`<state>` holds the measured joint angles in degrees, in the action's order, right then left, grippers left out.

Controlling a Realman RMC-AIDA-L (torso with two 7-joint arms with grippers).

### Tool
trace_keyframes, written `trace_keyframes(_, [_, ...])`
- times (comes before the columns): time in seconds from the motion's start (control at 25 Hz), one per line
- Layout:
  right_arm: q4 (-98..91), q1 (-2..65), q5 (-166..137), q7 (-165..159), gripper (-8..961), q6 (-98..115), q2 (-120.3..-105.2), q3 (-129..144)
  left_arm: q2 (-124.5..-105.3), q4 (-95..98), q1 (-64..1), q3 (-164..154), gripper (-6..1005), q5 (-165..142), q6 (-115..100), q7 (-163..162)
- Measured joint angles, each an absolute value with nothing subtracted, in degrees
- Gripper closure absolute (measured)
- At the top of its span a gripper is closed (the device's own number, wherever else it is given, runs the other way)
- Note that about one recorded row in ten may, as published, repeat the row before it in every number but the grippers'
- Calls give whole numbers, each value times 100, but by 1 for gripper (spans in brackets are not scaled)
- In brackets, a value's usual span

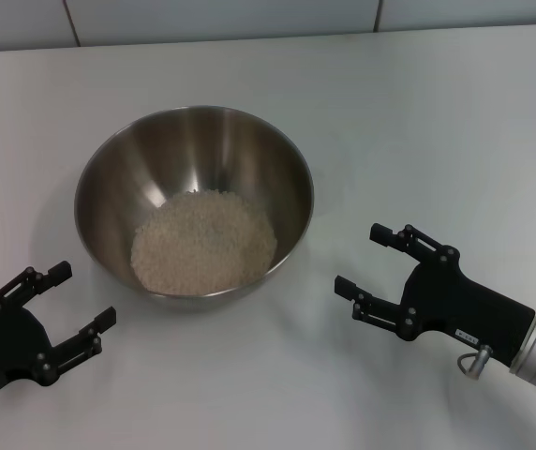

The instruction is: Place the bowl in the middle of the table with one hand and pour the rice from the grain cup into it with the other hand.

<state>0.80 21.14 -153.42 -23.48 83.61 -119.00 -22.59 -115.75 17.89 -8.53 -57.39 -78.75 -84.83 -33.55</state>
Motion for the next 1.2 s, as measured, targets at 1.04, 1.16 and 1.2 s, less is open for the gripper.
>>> trace_keyframes(1.04, [79,2151,-15348,-2345,126,8304,-11918,-2259,-11575,1784,-853,-5703,204,-7875,-8468,-3370])
trace_keyframes(1.16, [79,2174,-15367,-2345,126,8263,-11918,-2254,-11581,1784,-853,-5702,204,-7875,-8468,-3363])
trace_keyframes(1.2, [79,2186,-15390,-2345,126,8255,-11921,-2251,-11583,1784,-852,-5702,204,-7875,-8470,-3360])
